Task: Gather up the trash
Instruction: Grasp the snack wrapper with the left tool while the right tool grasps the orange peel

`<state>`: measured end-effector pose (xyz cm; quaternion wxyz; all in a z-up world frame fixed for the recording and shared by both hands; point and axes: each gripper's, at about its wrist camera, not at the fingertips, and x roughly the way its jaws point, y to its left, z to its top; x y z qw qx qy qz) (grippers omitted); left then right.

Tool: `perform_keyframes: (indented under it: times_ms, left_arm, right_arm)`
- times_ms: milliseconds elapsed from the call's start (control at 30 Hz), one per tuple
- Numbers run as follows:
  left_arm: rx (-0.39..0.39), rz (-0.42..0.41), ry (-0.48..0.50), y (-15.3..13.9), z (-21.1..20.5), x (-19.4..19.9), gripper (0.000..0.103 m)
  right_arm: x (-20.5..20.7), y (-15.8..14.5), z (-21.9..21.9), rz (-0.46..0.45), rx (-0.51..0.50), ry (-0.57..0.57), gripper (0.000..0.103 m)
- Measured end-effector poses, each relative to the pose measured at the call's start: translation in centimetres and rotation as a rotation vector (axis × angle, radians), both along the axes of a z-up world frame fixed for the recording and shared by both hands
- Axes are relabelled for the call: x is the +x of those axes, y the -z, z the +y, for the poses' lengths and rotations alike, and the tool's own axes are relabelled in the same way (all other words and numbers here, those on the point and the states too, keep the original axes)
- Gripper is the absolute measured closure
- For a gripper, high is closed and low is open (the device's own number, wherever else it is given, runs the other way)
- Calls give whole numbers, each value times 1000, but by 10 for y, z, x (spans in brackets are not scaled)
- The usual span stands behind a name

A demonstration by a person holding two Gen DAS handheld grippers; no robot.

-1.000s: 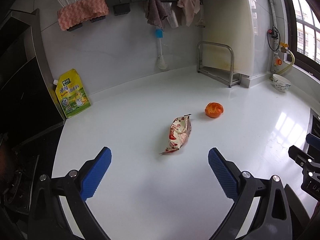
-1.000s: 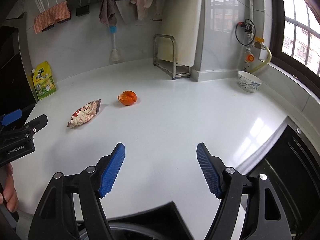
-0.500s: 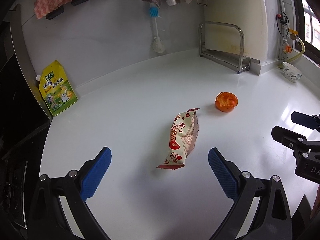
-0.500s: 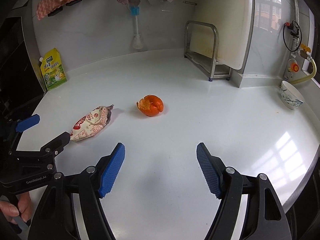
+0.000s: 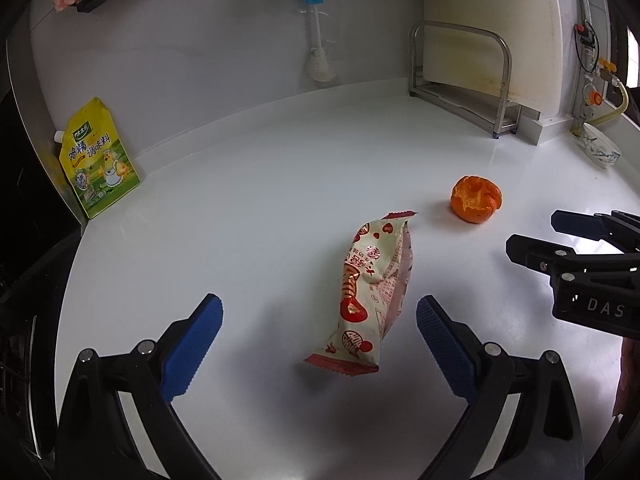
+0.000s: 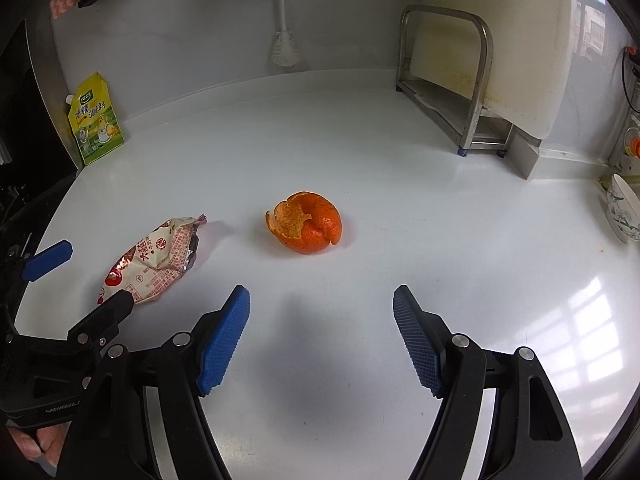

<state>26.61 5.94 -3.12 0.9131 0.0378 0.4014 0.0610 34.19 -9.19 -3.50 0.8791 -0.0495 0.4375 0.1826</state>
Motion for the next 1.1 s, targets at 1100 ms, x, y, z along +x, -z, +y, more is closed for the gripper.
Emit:
perform_keyframes:
  times_ms: [1100]
  left_arm:
    - [-49, 53, -79, 18, 10, 33, 9]
  right_arm:
    - [50, 16, 35, -25, -82, -165, 41]
